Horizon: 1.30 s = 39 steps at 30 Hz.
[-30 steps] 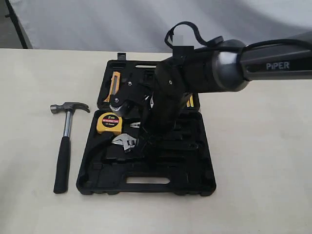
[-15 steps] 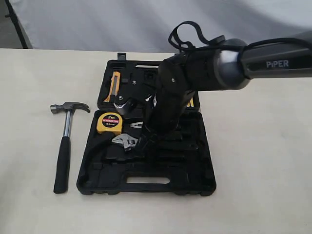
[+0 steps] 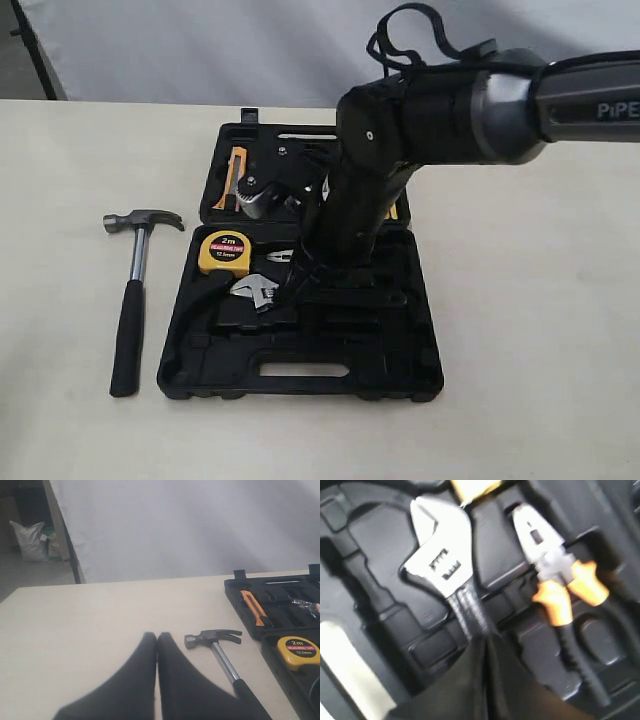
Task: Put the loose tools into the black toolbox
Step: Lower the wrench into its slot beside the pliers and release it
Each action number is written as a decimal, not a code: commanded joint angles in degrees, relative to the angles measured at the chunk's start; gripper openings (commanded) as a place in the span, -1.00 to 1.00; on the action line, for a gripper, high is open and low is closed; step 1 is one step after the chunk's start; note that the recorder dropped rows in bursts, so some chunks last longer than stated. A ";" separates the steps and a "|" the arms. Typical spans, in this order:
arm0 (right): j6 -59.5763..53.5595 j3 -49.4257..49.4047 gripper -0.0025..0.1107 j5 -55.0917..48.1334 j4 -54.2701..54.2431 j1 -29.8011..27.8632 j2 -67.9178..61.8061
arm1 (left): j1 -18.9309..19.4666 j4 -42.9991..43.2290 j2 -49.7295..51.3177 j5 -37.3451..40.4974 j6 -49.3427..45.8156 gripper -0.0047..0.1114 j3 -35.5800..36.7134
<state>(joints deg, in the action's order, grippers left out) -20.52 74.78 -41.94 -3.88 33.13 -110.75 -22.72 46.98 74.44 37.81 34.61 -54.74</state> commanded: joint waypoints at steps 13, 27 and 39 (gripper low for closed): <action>1.23 -0.19 -0.95 1.32 2.23 -1.03 -4.58 | 0.19 -0.78 -0.46 -0.97 0.59 -0.89 0.53; 1.23 -0.19 -0.95 2.00 4.54 -1.03 -4.09 | 0.19 -0.78 -0.46 -0.97 0.59 -0.89 0.53; 1.20 -0.19 -0.95 2.15 4.30 -1.03 -5.31 | 0.19 -0.78 -0.46 -0.97 0.59 -0.89 0.53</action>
<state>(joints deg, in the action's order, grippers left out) -19.41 74.78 -39.77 -0.38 32.64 -115.04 -22.72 46.98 74.44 37.81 34.61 -54.74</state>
